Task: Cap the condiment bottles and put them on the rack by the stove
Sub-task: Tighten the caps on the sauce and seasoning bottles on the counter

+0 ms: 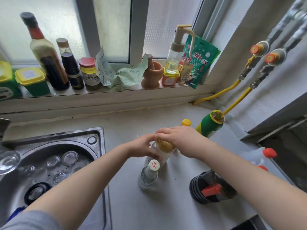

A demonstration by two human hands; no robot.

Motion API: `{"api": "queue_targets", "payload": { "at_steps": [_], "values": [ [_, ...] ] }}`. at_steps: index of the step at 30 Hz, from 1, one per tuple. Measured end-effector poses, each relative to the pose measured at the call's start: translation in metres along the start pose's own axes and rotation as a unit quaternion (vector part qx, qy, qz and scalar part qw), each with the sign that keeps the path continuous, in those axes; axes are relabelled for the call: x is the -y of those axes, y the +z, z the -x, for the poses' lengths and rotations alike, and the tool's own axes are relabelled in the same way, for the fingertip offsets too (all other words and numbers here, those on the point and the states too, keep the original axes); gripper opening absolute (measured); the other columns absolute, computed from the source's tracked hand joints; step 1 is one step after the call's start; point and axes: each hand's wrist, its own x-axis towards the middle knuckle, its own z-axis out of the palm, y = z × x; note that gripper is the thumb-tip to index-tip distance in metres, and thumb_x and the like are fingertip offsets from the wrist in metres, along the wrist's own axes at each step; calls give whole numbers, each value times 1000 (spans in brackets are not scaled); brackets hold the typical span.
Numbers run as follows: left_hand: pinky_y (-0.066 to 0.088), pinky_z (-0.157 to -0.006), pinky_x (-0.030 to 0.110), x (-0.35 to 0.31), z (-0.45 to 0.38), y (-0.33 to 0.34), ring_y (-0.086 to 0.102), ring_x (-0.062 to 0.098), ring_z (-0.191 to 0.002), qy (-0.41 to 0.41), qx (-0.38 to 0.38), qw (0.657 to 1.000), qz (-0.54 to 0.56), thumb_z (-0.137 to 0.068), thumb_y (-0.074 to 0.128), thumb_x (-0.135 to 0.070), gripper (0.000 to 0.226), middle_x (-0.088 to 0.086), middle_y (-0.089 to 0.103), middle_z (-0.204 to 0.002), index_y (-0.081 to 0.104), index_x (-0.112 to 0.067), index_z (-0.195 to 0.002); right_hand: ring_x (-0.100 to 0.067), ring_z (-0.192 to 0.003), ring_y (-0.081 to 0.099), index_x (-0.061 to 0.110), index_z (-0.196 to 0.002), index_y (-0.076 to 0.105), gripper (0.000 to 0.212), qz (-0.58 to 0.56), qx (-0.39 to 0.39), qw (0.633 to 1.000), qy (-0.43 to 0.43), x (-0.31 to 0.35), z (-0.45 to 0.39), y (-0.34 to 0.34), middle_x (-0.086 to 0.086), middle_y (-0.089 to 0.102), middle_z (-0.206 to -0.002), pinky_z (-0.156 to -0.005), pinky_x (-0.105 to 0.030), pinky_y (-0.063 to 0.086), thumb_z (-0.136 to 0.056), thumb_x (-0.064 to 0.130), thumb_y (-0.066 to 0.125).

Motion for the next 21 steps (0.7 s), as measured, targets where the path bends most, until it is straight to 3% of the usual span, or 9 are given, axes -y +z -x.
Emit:
{"api": "queue_targets", "payload": {
  "at_steps": [3,6,8,10,15,18,20,21],
  "values": [
    [38,-108,41,-1,0,1,49,14,-122,3,2,1000,3,-60,86,-23,71,-8,55,-126,49,-36,-119,-24,-113,50,27,-141,26,77,24,-4,999,-28,-2,3,2,4,30,-146,-75,-38,49,-78,-7,55],
    [38,-109,39,-1,1,2,48,13,-124,3,-1,1000,9,-51,84,-36,74,-11,55,-125,47,-49,-114,-25,-108,56,27,-141,28,77,21,17,1000,-16,-9,2,-2,5,33,-146,-62,-32,38,-77,-2,60],
    [37,-109,42,-1,1,2,48,13,-124,2,-1,1000,13,-54,86,-29,74,-10,56,-125,47,-47,-115,-27,-101,59,28,-138,32,73,19,28,999,10,-9,-1,-7,4,41,-140,-60,-31,35,-77,2,63],
    [38,-109,42,0,1,2,49,14,-122,3,1,1000,14,-61,86,-17,73,-10,56,-122,47,-40,-119,-27,-101,59,26,-134,36,68,3,37,999,31,-7,-4,-11,1,50,-129,-63,-33,42,-77,7,67],
    [40,-106,35,-4,4,2,51,11,-120,2,-1,1000,15,-62,85,-14,74,-15,59,-118,47,-49,-115,-27,-93,60,13,-113,53,54,21,59,994,91,1,-3,-19,-6,62,-103,-75,-36,50,-74,47,70],
    [39,-106,34,-3,4,2,50,10,-121,-1,-3,1000,15,-63,85,-13,78,-13,59,-122,45,-47,-120,-26,-87,62,10,-97,60,60,58,62,991,105,4,2,-20,-7,65,-97,-68,-32,45,-74,66,59],
    [39,-107,36,-4,4,3,49,9,-123,2,-3,1000,15,-59,86,-20,78,-13,59,-123,45,-49,-119,-25,-92,61,13,-104,54,64,44,64,991,107,1,8,-21,-6,63,-104,-65,-30,39,-71,66,64],
    [39,-107,37,-4,4,3,49,10,-123,3,-5,1000,16,-56,86,-25,77,-13,58,-123,46,-50,-117,-24,-99,60,16,-119,48,69,25,62,993,101,-1,10,-20,-5,60,-116,-66,-29,39,-70,59,70]
  ]
}}
